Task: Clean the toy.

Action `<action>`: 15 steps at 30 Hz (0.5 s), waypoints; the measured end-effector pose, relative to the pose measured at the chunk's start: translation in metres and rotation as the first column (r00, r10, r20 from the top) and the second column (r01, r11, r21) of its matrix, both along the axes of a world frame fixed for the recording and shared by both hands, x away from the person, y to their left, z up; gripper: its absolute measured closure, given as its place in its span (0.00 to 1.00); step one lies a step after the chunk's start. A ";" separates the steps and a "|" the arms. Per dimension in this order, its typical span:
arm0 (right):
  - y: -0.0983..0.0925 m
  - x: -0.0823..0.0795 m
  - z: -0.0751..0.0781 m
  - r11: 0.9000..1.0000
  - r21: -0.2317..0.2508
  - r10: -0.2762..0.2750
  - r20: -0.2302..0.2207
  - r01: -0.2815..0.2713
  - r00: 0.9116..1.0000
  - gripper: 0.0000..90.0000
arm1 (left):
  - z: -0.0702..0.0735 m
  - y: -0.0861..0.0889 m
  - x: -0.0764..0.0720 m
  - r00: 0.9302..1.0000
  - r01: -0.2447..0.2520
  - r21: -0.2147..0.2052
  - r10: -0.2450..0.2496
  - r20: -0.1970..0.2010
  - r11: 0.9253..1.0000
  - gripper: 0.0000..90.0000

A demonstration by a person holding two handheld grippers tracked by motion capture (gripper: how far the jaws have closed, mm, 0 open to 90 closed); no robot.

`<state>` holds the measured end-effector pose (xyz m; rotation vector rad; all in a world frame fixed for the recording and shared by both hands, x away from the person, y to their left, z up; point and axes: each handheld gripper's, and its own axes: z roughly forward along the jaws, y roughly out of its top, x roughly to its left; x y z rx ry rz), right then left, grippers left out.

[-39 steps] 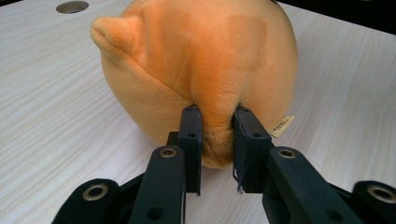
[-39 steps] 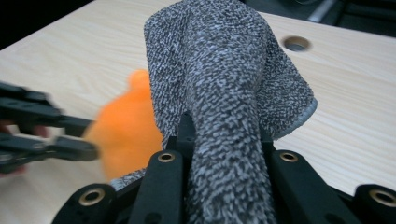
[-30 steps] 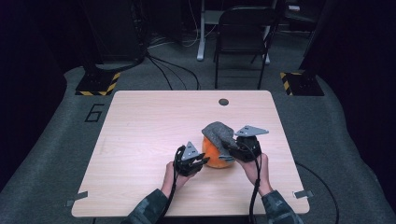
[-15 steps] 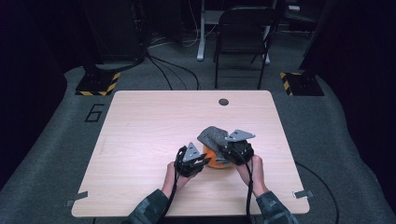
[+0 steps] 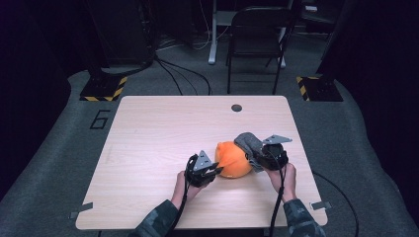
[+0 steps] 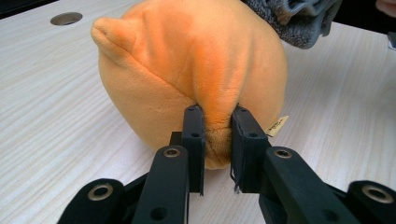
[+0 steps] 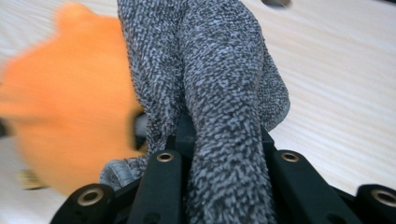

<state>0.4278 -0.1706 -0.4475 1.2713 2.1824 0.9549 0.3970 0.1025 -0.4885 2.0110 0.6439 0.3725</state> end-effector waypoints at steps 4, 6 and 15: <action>-0.011 0.007 -0.014 0.998 -0.020 -0.061 -0.052 0.060 0.997 0.81 | 0.000 0.000 0.000 1.000 -0.005 0.000 0.005 -0.001 1.000 0.86; -0.018 0.011 -0.021 0.997 -0.021 -0.070 -0.080 0.069 0.994 0.81 | 0.000 0.001 0.001 1.000 -0.001 0.000 0.001 -0.006 1.000 0.86; -0.016 0.001 0.007 0.998 0.052 -0.037 -0.003 0.037 0.999 0.81 | 0.000 0.000 0.000 1.000 -0.007 -0.005 0.007 -0.004 1.000 0.86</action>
